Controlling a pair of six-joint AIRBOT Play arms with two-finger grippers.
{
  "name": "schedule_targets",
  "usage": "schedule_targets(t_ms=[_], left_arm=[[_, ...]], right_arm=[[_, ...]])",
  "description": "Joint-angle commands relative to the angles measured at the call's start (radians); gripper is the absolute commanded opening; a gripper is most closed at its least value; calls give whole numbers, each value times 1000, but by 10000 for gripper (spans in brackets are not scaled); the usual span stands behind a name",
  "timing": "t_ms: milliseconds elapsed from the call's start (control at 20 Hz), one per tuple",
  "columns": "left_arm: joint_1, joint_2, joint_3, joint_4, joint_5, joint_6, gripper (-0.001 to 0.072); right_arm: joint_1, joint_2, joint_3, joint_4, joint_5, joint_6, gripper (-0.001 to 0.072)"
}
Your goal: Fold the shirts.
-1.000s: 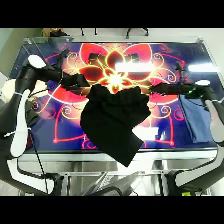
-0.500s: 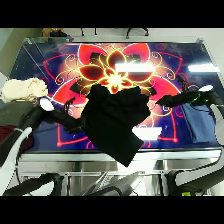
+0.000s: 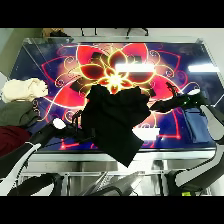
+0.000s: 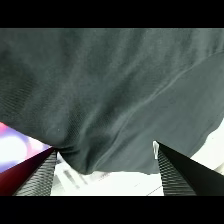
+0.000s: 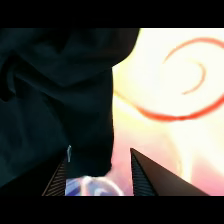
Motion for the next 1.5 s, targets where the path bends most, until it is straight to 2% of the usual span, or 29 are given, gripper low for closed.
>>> schedule_targets(t_ms=[0,100,150,200,250,300,400,500,650,750,800,1000,1100,1200,1300,1450], left_arm=[[-24,-49,-17,-6,40,4,692],[-53,-79,-16,-92,87,47,667],[-72,-90,-8,-124,111,76,489],[-87,-101,17,-113,120,78,255],[-91,-109,45,-113,122,90,71],[-91,-111,80,-112,119,98,16],[-72,-86,170,-112,100,114,15],[-29,-6,285,-112,51,119,14],[52,177,505,-113,-12,134,14],[108,306,694,-113,-10,143,14],[134,359,801,-113,-10,142,14],[187,471,1150,-93,-48,149,14],[205,500,1247,-30,-66,147,14],[233,510,1301,-6,-67,148,14],[264,488,1337,-7,-93,148,14],[281,383,1373,-8,-208,133,14]], right_arm=[[33,-23,-1,-5,-5,0,441],[49,-24,-1,-5,-6,0,435],[57,-24,-1,-4,-7,0,427],[66,-24,0,2,-5,0,323],[69,-24,0,21,-2,0,52],[67,-21,0,63,10,0,27],[58,6,6,174,62,-27,27],[33,67,38,357,158,-40,27],[-39,218,146,755,298,-108,27],[-100,343,241,942,293,-143,27],[-126,400,293,970,271,-158,27],[-154,650,440,912,110,-288,27],[-154,769,451,794,-21,-349,27],[-154,843,451,652,-124,-352,27],[-154,845,451,626,-124,-351,26],[-149,751,448,628,-56,-319,27]])
